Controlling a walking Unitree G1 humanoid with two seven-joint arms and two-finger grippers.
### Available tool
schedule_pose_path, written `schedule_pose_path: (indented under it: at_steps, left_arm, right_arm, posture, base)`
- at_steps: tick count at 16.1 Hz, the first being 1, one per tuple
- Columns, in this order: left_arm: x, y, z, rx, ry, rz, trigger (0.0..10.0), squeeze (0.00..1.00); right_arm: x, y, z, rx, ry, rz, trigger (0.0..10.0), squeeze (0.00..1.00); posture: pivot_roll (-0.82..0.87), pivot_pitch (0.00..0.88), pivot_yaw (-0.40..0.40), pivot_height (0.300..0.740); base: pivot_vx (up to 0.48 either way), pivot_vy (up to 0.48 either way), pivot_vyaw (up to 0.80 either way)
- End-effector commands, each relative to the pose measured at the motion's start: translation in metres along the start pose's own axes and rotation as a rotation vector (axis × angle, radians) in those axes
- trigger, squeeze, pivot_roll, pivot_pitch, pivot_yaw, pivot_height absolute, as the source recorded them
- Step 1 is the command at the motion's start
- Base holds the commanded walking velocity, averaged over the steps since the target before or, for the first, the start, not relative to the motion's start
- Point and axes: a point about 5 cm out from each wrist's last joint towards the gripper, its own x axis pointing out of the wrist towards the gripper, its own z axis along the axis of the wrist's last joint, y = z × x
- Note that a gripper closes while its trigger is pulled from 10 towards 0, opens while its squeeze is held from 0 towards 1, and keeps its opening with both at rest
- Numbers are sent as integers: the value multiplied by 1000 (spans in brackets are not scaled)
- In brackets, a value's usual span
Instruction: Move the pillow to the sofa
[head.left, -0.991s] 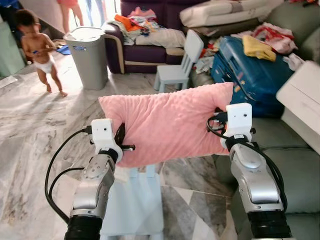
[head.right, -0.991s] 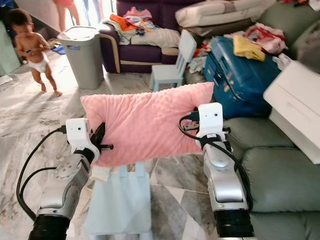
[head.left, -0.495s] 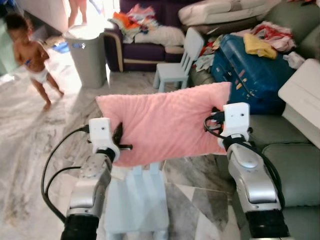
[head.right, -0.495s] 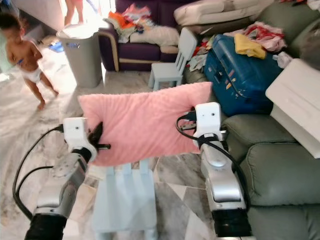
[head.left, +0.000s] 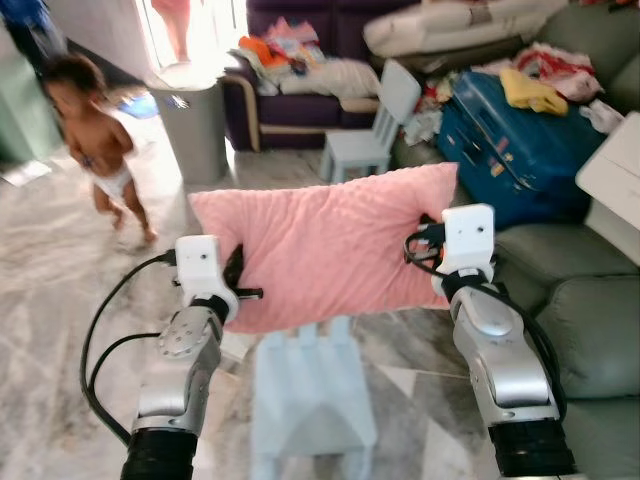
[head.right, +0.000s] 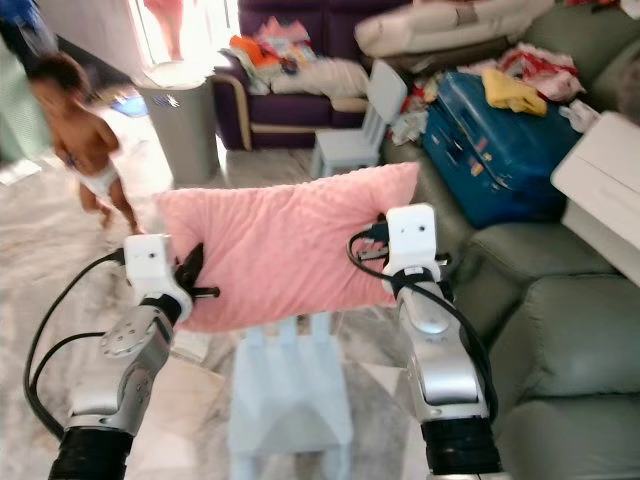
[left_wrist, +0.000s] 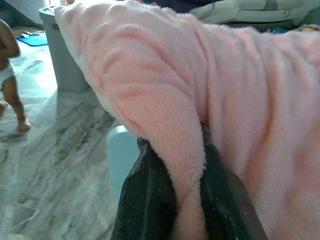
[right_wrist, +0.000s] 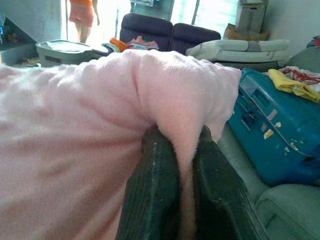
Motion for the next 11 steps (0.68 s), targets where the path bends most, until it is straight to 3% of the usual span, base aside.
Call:
schedule_pose_path:
  at_steps: [1,8,11]
  left_arm:
    - [3,-12,2,1,-5,-36,10000,0]
    - [3,-14,3,-7,-15,-53,10000,0]
    - [3,-15,3,-15,-12,-62,10000,0]
  right_arm:
    - [0,-11,5,-4,-21,-41,10000,0]
    - [1,-11,5,-3,-19,-39,10000,0]
    - [1,-11,6,-4,-15,-37,10000,0]
  posture:
    - [-44,0,-8,740]
    - [-45,0,-11,740]
    - [-47,0,-14,740]
  base:
    - [0,439,0]
    - [0,35,0]
    - [0,0,-792]
